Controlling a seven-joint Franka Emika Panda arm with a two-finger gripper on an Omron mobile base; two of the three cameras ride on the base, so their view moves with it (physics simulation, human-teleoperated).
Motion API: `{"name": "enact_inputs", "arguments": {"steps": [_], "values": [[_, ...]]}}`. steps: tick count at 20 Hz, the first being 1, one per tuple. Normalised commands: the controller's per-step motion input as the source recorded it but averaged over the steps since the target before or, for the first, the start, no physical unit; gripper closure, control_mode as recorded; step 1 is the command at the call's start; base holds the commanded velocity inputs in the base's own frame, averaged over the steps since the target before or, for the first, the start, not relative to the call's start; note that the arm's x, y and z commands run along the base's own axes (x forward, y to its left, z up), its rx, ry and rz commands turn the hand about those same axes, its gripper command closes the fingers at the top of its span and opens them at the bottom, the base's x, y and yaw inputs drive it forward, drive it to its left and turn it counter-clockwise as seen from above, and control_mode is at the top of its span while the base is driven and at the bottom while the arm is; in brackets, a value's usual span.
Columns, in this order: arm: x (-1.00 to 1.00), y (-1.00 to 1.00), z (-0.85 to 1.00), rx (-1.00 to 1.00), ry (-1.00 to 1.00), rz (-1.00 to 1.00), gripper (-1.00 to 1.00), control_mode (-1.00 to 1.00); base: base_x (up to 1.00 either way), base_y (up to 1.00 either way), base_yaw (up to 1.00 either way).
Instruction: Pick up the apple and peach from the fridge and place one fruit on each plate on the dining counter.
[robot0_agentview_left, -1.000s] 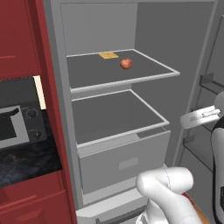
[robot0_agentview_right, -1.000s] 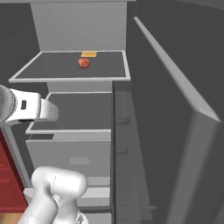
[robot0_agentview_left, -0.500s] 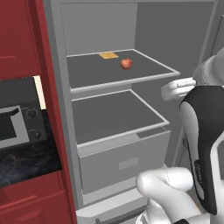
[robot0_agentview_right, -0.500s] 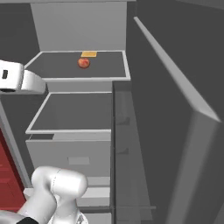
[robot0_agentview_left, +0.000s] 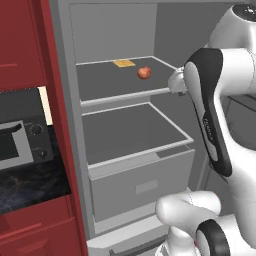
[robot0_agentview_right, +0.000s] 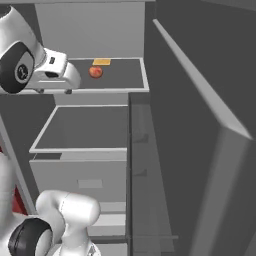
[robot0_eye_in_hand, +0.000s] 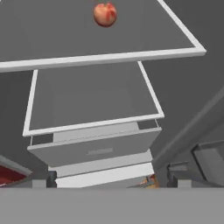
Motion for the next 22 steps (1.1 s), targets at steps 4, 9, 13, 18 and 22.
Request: {"name": "enact_inputs", "arguments": {"steps": [4,9,13,18,22], "values": [[0.93,0.13,0.00,0.00,0.20,0.13,-1.00,-1.00,0.00,0.00,0.00],[1.00,0.03,-0.05,-0.01,0.27,0.12,-1.00,-1.00,0.00,0.00,0.00],[1.00,0.04,-0.46,0.00,0.02,0.10,-1.00,-1.00,0.00,0.00,0.00],[0.70,0.01,-0.12,0.00,-0.23,0.02,-1.00,-1.00,0.00,0.00,0.00],[0.36,0.00,0.00,0.00,-0.10,0.00,-1.00,-1.00,0.00,0.00,0.00]]}}
